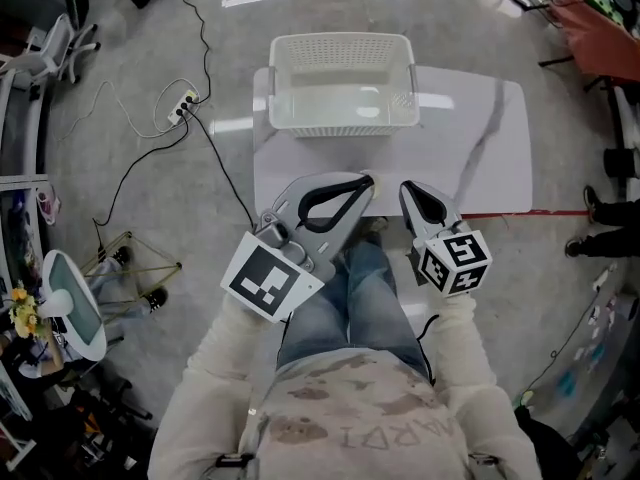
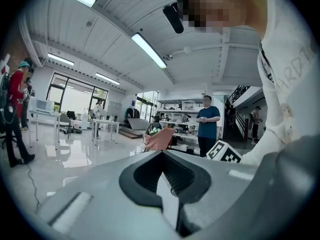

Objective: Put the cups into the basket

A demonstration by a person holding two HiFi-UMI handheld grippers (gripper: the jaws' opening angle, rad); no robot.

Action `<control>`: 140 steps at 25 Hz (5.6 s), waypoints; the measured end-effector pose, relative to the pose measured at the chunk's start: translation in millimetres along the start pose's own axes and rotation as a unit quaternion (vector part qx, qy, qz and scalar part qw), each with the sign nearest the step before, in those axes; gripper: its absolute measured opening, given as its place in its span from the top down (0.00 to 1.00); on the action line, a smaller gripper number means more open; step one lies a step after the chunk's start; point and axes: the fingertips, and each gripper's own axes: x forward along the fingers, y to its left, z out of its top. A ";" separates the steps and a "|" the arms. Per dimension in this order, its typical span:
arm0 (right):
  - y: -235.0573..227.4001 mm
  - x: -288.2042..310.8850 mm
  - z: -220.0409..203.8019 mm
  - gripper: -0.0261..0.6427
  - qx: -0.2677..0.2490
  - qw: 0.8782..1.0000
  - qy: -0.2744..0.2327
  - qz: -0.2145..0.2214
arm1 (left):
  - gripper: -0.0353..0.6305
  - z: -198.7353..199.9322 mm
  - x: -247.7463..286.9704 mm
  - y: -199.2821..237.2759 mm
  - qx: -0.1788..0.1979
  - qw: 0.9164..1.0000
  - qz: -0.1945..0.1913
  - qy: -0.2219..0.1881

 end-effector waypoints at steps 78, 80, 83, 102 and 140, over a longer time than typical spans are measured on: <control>-72.4 93.5 98.8 0.89 -0.125 0.988 0.088 0.012 | 0.95 23.7 56.8 104.9 0.024 0.989 0.143 -0.004; -71.3 104.7 106.0 0.89 -0.123 0.988 0.088 0.015 | 0.95 24.6 52.1 115.0 0.018 0.988 0.151 -0.006; -70.3 127.3 109.4 0.89 -0.123 0.988 0.093 0.016 | 0.95 19.6 44.2 132.5 0.005 0.987 0.162 -0.011; -84.5 337.6 59.3 0.89 -0.133 0.972 0.192 -0.030 | 0.95 -48.1 23.6 280.4 -0.017 0.995 0.099 0.016; -95.5 407.9 -14.4 0.93 -0.179 0.945 0.270 -0.033 | 0.95 -136.1 2.2 310.7 -0.050 0.995 0.075 0.038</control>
